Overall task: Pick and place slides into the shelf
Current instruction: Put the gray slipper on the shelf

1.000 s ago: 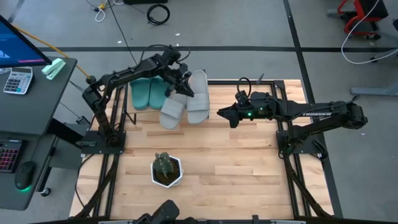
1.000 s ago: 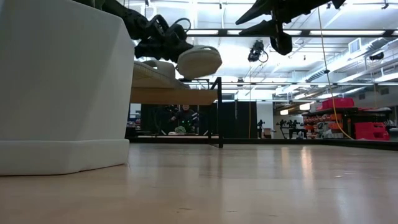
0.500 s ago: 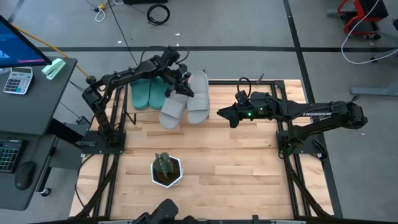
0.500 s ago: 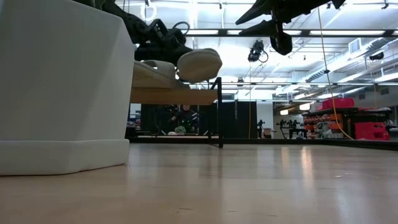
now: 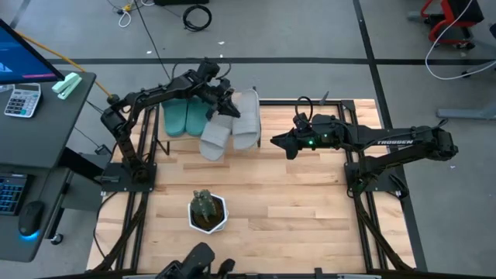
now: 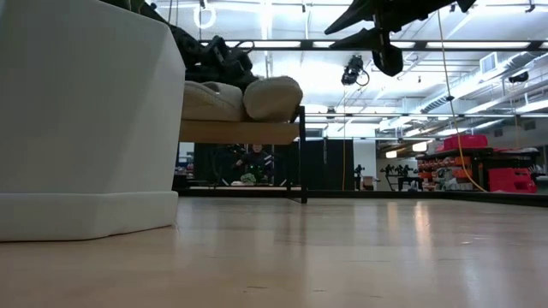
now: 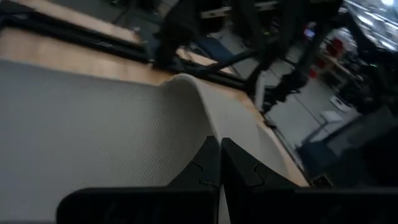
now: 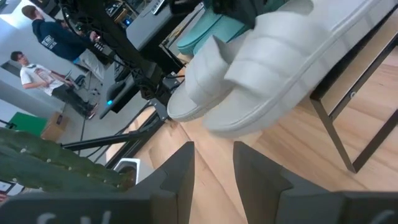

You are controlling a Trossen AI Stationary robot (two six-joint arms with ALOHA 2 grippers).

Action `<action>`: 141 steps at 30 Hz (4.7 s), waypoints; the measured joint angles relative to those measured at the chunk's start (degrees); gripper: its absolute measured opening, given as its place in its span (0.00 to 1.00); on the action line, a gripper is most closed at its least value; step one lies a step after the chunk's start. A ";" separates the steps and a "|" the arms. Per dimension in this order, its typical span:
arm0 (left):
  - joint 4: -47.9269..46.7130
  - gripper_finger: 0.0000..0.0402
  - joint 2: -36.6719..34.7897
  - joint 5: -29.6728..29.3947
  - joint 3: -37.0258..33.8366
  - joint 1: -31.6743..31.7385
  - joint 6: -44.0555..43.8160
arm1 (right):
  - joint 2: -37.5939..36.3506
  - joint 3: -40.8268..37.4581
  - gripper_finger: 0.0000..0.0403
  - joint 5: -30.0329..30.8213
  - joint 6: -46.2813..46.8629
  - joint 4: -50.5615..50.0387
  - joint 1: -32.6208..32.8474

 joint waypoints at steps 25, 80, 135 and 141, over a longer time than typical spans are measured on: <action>-5.17 0.01 -1.68 0.36 0.02 0.99 -1.04 | 0.00 0.00 0.29 -0.01 -0.14 0.04 -0.02; -25.67 0.01 -3.41 -1.70 6.38 0.15 8.14 | 0.00 0.00 0.29 1.21 -1.58 0.08 0.00; -16.78 0.04 2.43 -15.77 6.56 -2.53 3.51 | 0.00 0.02 0.29 4.40 -0.08 0.10 3.76; -14.04 0.11 2.56 -17.31 6.45 -2.22 0.08 | 0.00 0.02 0.29 4.34 -0.01 0.10 3.76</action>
